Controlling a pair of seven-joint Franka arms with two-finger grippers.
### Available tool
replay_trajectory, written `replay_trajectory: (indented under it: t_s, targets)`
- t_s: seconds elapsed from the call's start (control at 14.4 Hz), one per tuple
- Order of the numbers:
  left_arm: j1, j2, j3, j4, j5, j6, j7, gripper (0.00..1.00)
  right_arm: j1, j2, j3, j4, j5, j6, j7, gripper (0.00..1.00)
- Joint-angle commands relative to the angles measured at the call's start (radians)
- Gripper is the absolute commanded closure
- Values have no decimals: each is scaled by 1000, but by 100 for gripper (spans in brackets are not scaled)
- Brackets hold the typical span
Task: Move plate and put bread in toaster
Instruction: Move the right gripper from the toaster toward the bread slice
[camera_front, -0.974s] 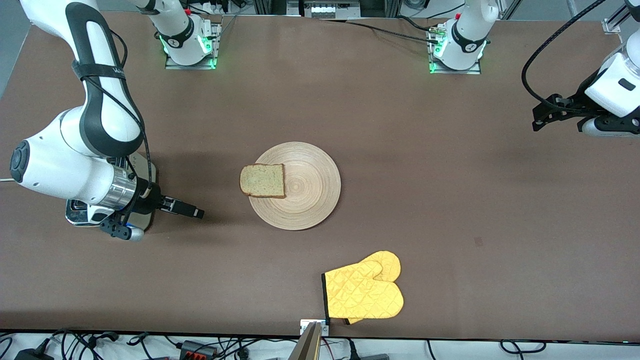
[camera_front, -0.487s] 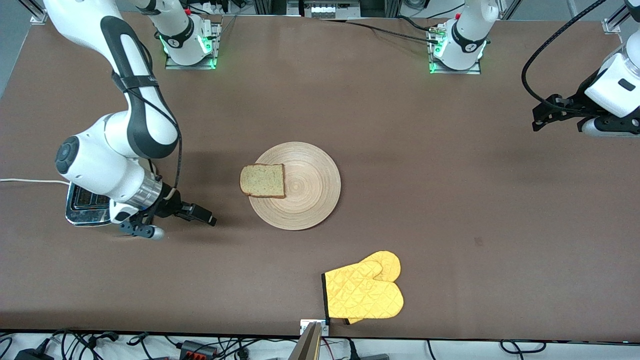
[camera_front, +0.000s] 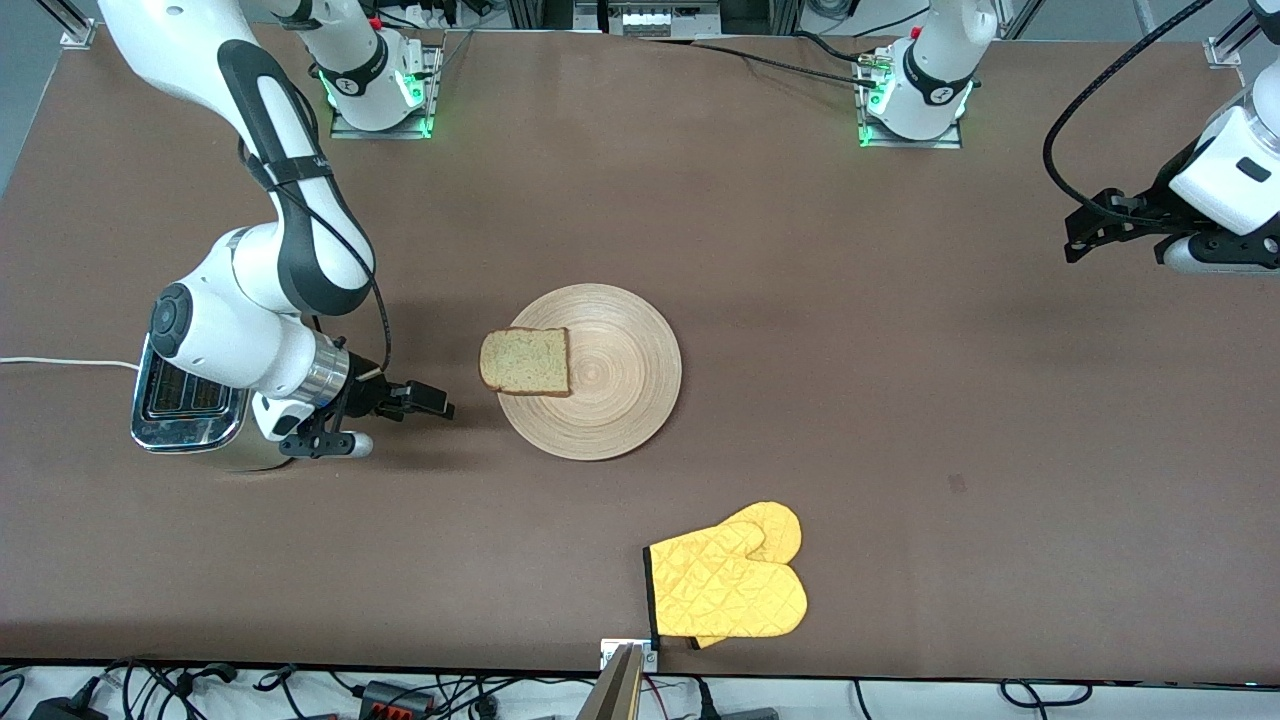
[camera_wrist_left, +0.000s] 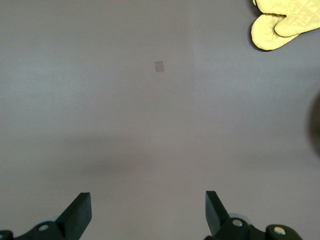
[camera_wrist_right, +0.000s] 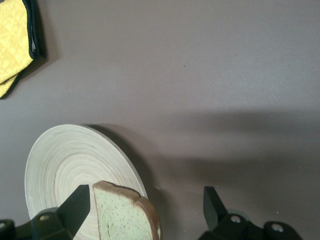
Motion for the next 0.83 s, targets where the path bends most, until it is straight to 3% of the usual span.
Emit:
replay_trajectory:
  t_s: [0.0, 0.77]
  targets:
    - [4, 13, -4, 28, -10, -9, -6, 0, -7, -13, 6, -23, -6, -19, -62, 0]
    - [4, 14, -4, 29, -10, -9, -6, 0, 28, -10, 9, -53, 2, -66, -95, 0]
